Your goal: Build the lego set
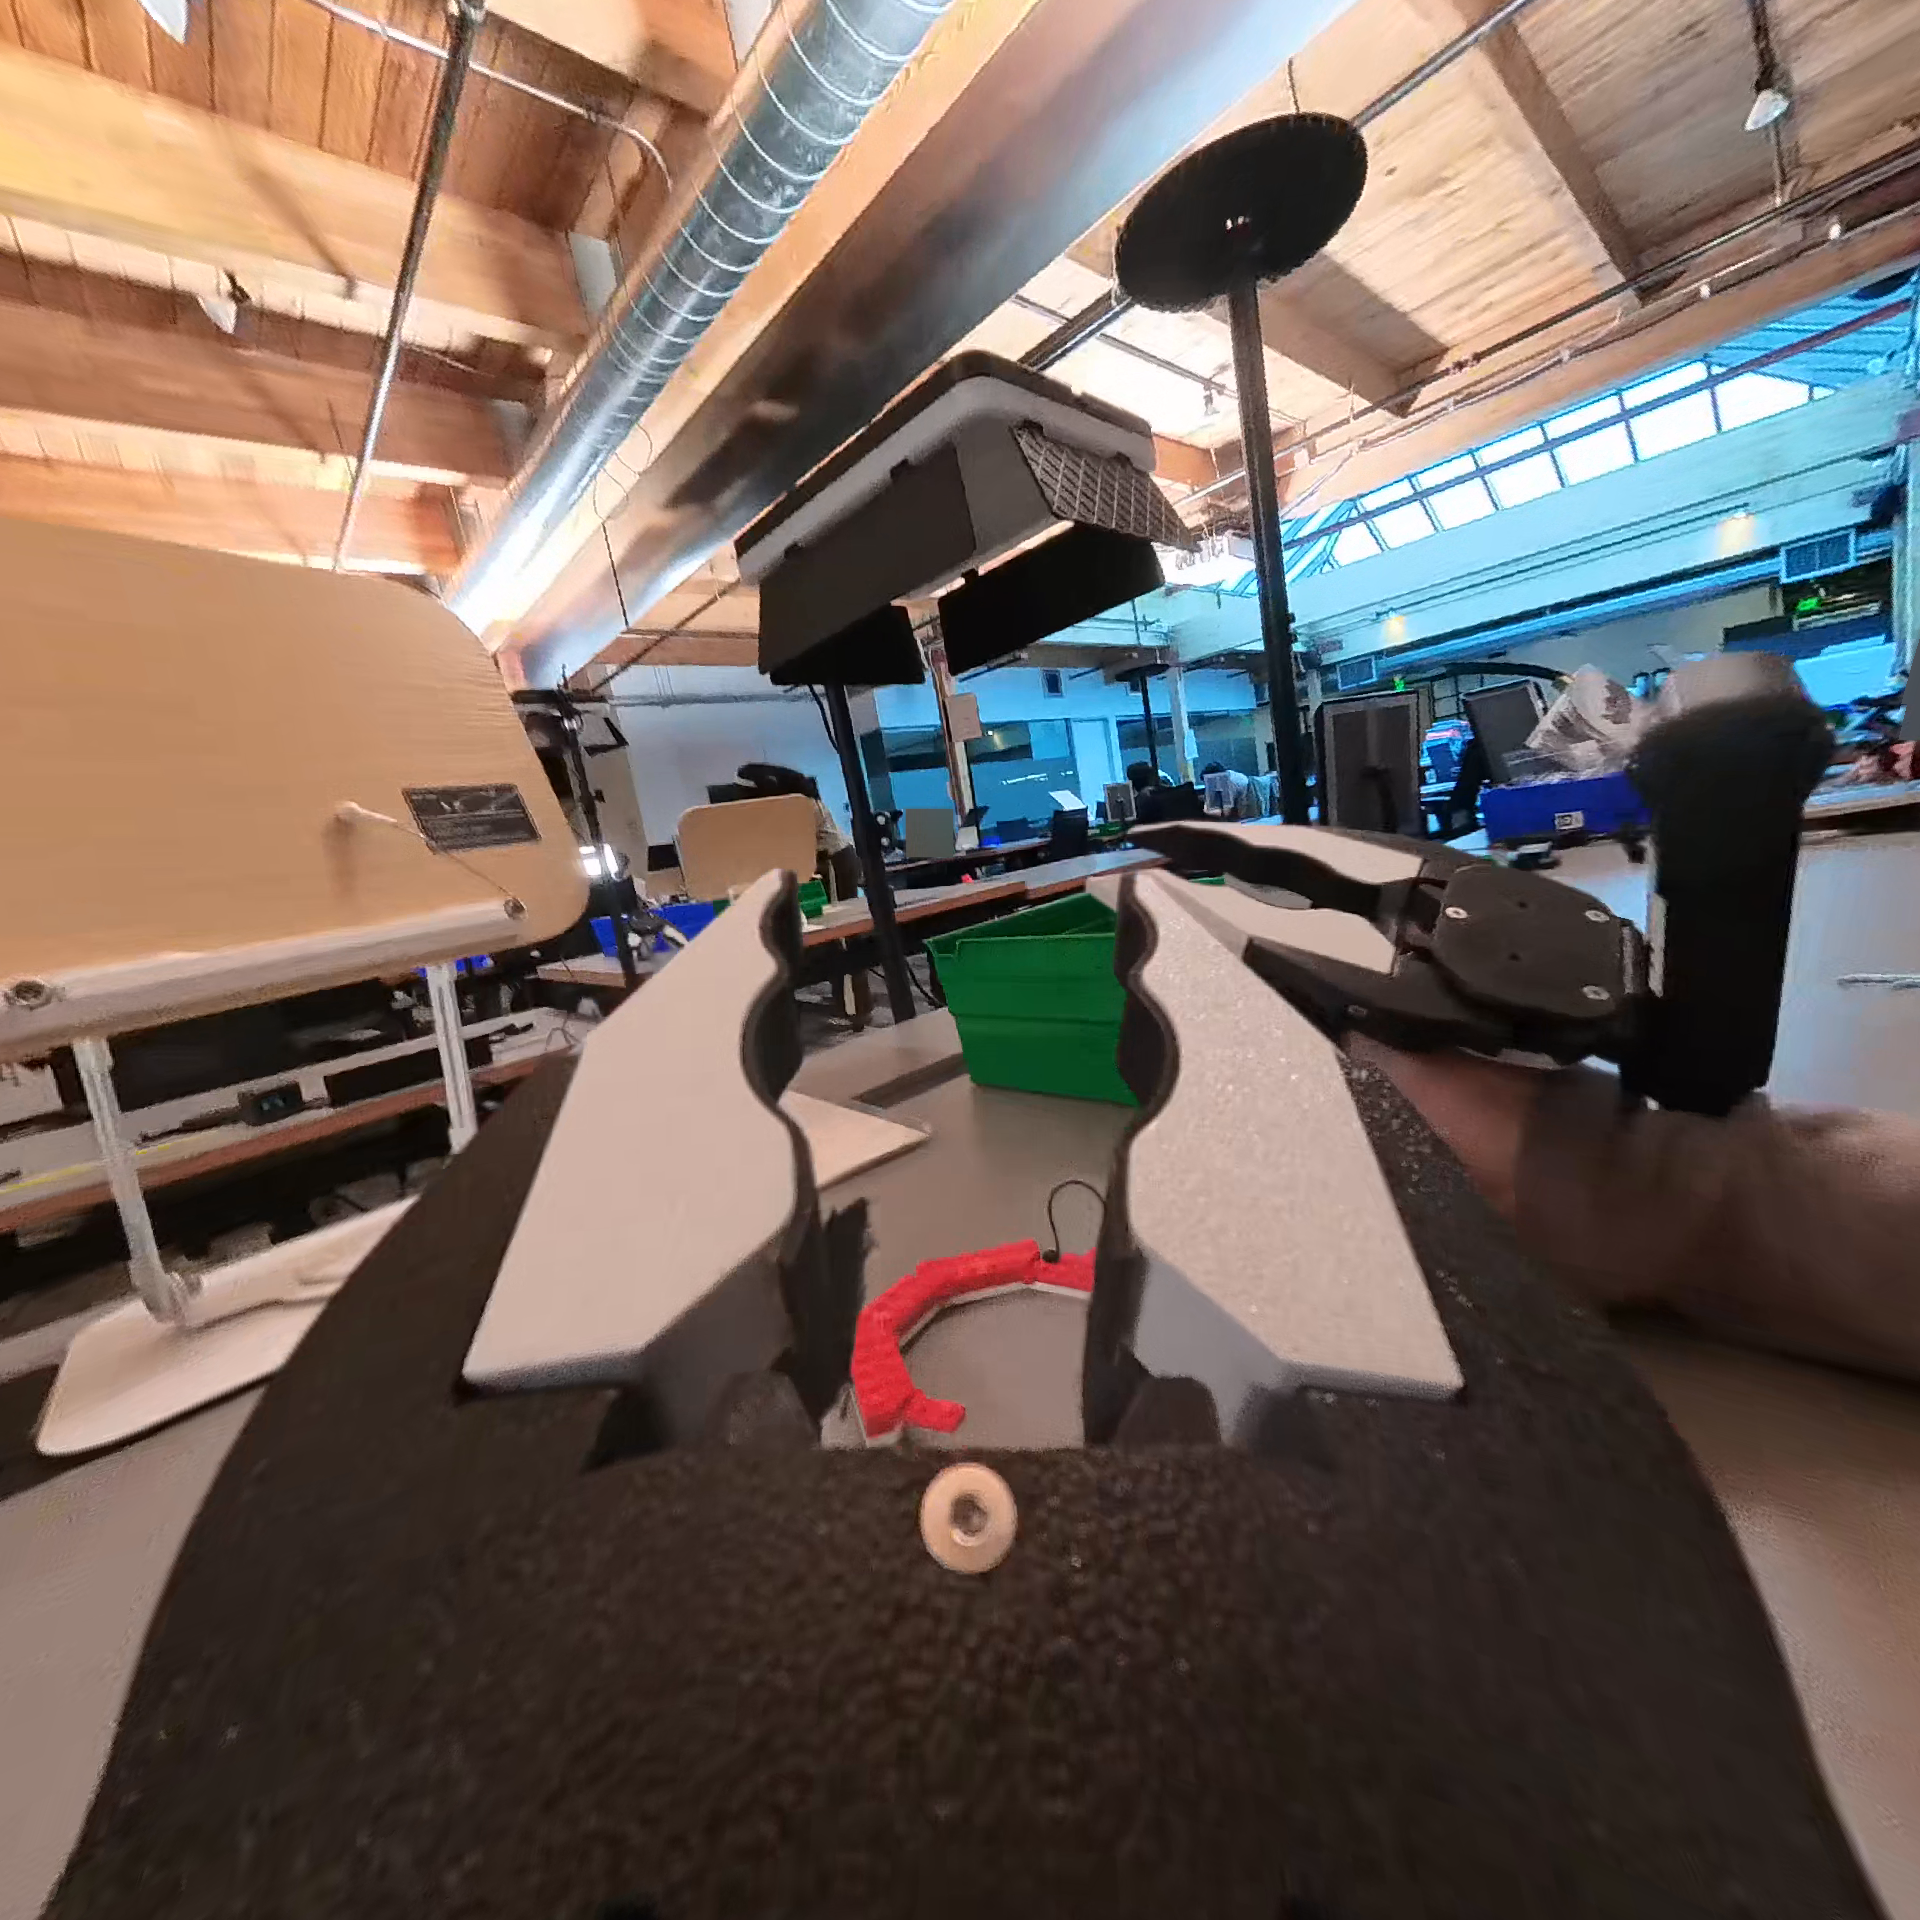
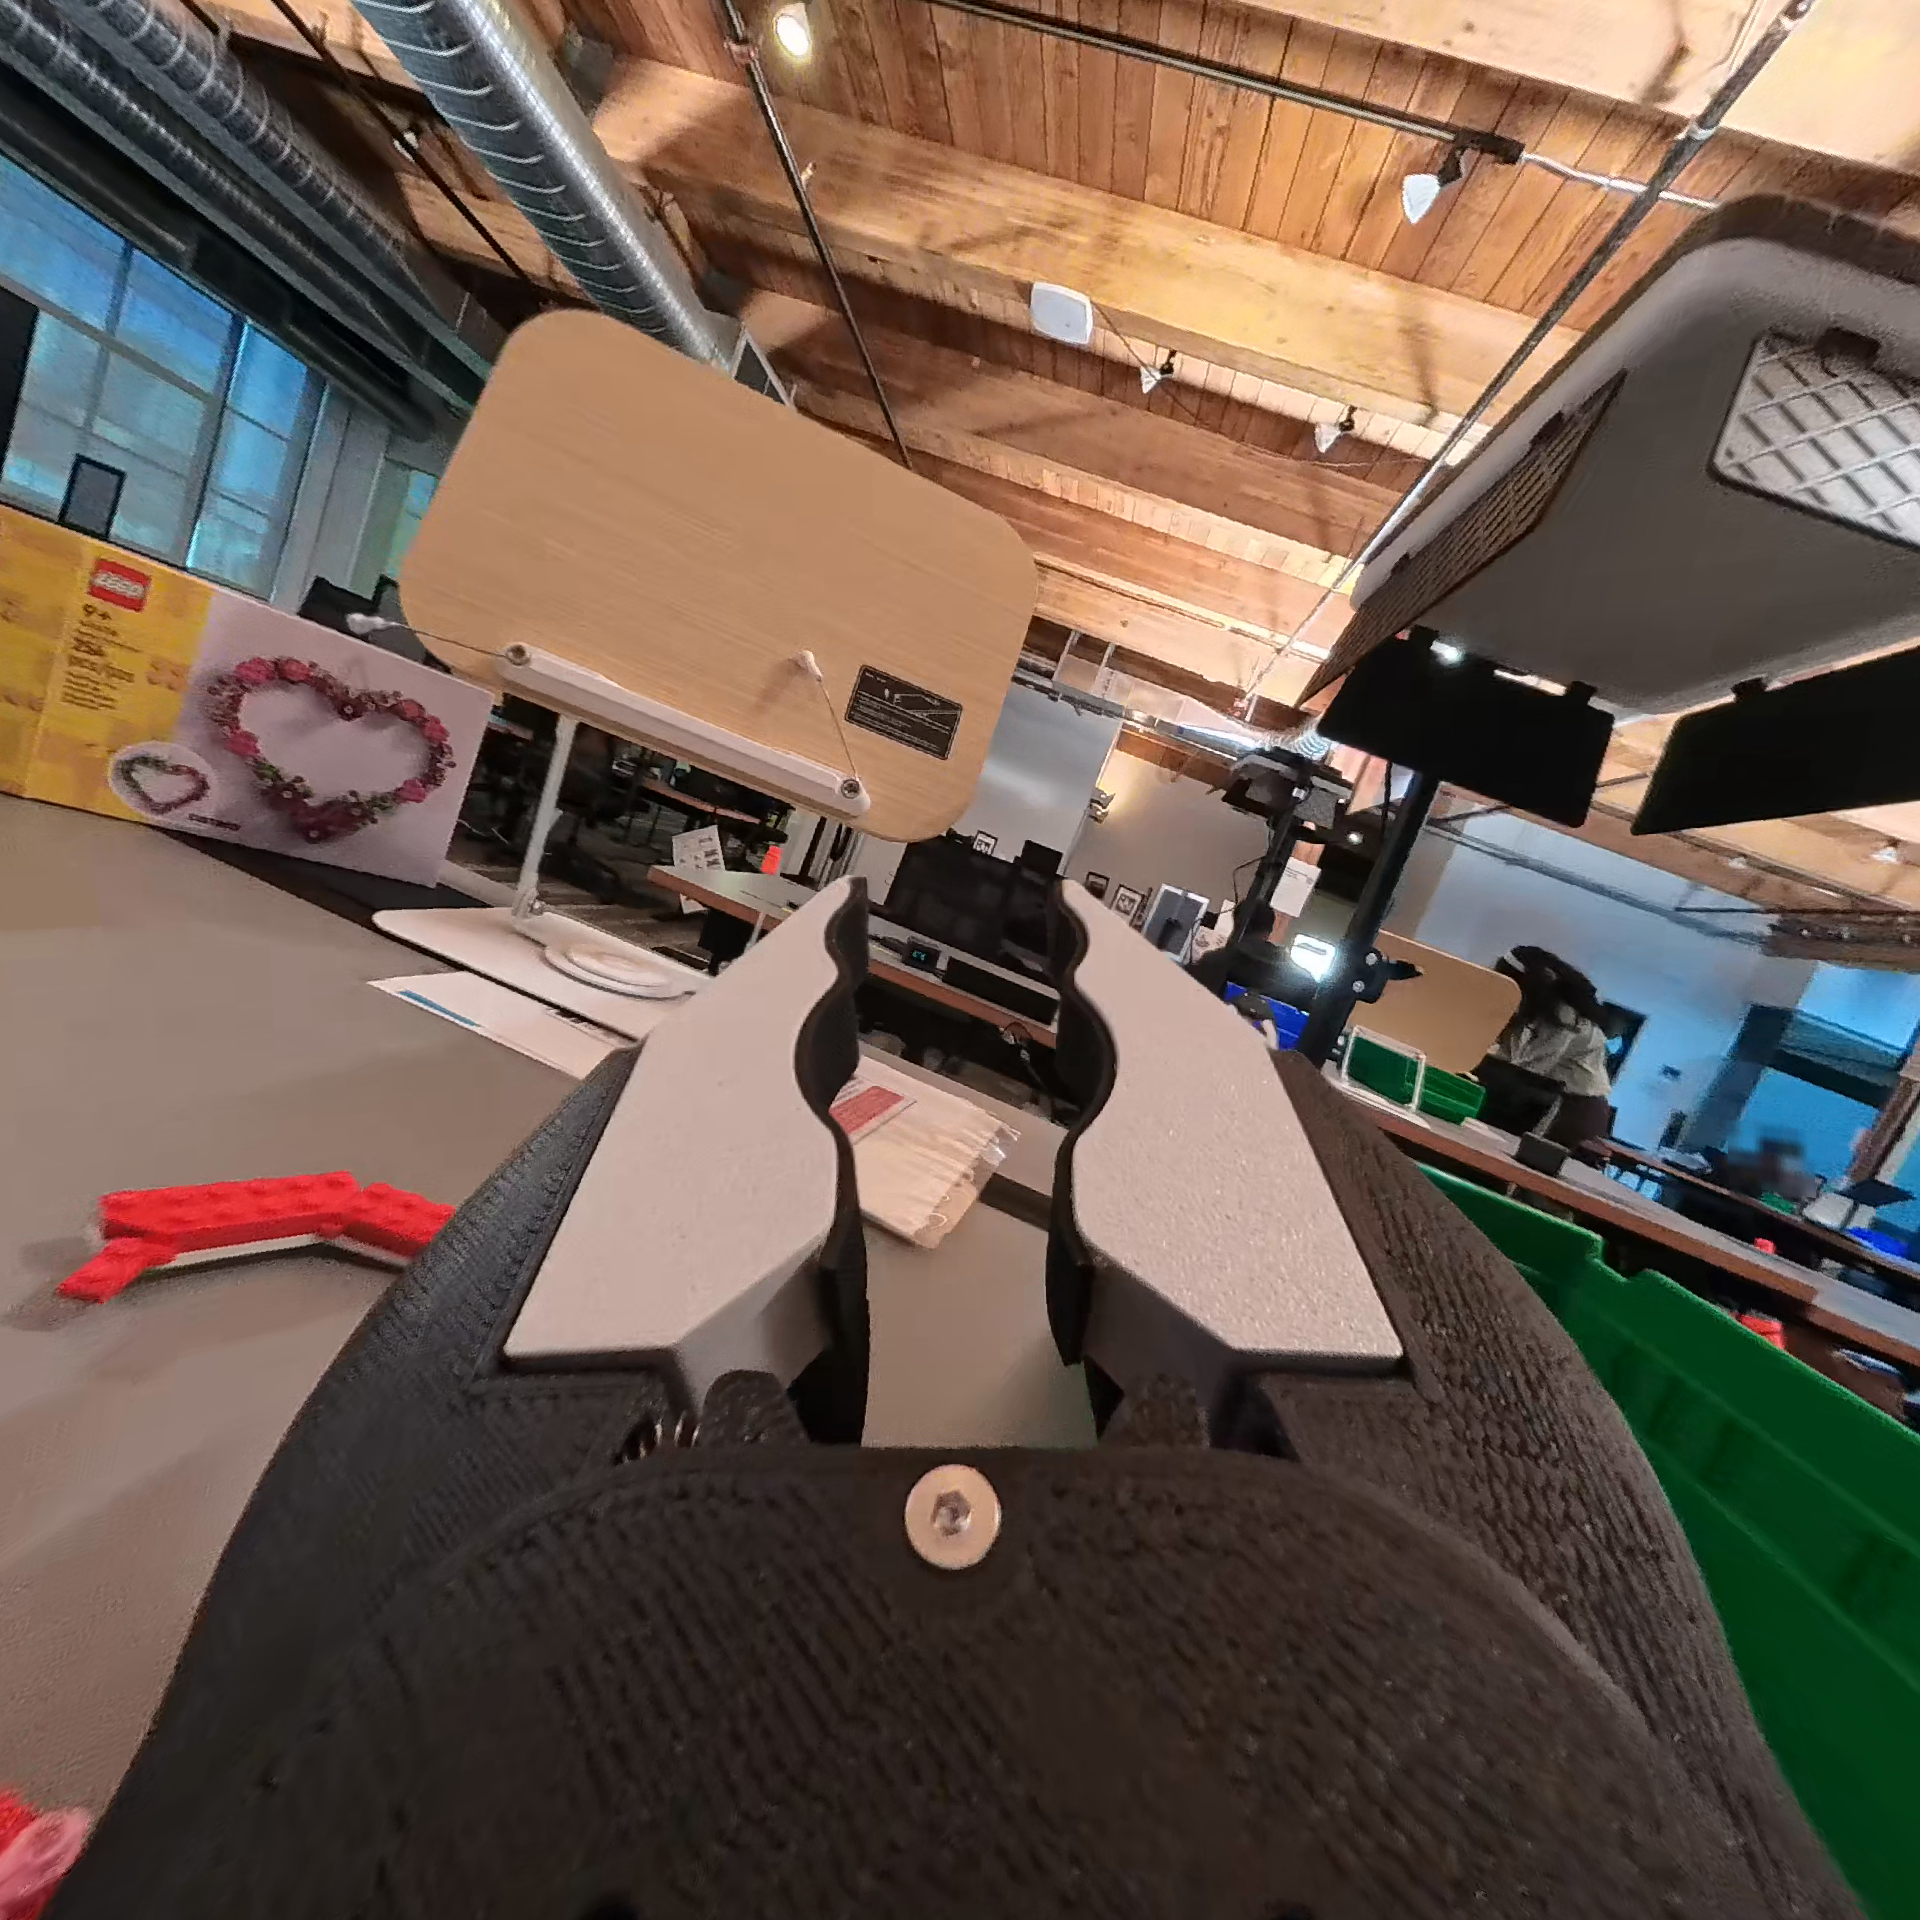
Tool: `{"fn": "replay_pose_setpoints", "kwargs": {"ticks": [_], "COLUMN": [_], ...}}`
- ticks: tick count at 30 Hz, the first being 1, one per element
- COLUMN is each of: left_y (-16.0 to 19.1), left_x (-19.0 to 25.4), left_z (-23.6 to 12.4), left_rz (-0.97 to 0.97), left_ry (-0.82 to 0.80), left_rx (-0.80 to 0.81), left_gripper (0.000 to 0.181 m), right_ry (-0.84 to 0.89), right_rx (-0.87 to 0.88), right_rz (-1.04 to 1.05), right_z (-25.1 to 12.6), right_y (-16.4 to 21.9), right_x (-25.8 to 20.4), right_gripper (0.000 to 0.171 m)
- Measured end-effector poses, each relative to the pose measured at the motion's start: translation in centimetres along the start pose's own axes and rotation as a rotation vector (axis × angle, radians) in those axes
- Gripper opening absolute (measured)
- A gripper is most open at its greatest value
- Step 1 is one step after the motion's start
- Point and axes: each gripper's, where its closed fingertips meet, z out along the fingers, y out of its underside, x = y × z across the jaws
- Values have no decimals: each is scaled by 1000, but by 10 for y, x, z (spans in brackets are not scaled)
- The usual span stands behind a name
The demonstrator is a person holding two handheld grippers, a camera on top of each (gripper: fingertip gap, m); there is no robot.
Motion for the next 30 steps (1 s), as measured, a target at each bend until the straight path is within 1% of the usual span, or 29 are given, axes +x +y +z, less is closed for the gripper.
{"fn": "replay_pose_setpoints", "kwargs": {"ticks": [3, 6, 11, 14, 26, 30], "left_y": [5, 10, 15, 16, 12, -2], "left_x": [-3, -9, -26, -28, -21, -26], "left_z": [-3, -5, -8, -10, -10, -12], "left_rz": [-16, -53, -121, -144, -70, 1], "left_ry": [-6, -25, -84, -90, -77, -105], "left_rx": [-23, -46, -56, -62, -60, -19], "left_gripper": [58, 59, 59, 58, 59, 60], "right_ry": [-2, -10, -1, 4, 15, 19], "right_rx": [17, -7, -17, -20, -29, -35], "right_rz": [-3, 12, 20, 20, 54, 56], "right_z": [-9, -9, -17, -22, -21, -19], "right_y": [-7, -2, -4, -5, -2, 0], "right_x": [-1, -1, 2, 4, 8, 9], "right_gripper": [31, 31, 30, 30, 30, 30]}}
